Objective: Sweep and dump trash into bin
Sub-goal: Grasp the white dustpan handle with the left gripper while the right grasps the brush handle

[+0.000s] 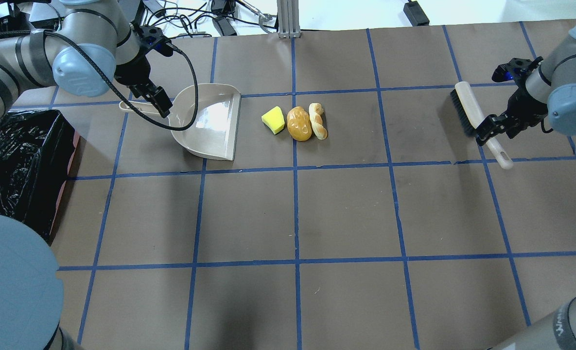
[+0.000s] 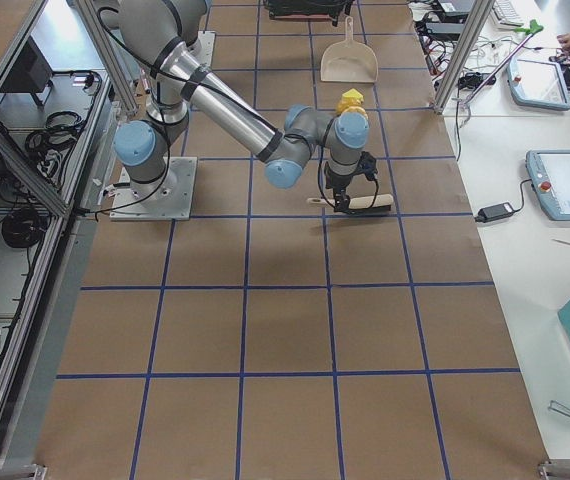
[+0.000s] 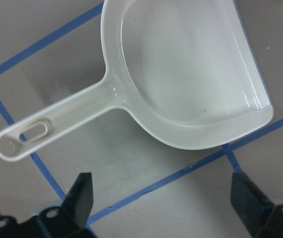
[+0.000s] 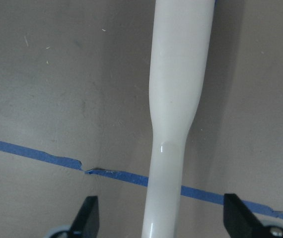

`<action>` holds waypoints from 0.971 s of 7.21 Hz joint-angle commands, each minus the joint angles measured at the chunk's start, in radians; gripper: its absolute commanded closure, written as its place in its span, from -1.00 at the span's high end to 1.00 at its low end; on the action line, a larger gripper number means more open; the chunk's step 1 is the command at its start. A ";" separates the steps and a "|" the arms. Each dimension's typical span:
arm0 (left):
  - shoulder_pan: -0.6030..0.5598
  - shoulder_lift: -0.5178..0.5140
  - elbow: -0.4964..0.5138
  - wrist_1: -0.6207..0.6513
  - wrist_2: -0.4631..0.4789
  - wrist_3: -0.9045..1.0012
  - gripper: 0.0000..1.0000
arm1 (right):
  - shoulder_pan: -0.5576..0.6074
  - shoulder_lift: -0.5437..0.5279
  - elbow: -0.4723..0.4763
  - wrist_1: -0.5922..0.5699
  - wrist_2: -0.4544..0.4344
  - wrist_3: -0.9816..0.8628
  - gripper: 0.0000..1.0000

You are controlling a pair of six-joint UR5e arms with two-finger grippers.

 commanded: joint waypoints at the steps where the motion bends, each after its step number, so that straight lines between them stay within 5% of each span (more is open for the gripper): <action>1: 0.006 -0.067 0.076 0.009 0.039 0.346 0.99 | -0.001 0.010 0.018 -0.001 -0.004 -0.038 0.64; 3: 0.032 -0.084 0.060 -0.080 0.044 0.710 1.00 | -0.002 0.008 0.021 -0.004 -0.010 -0.040 0.56; 5: 0.061 -0.095 0.051 -0.118 0.015 0.842 0.99 | -0.003 0.008 0.021 -0.002 -0.044 -0.037 -0.19; 7: 0.036 -0.102 0.049 0.024 0.001 0.860 0.99 | -0.002 0.007 0.021 0.007 -0.064 0.064 -0.40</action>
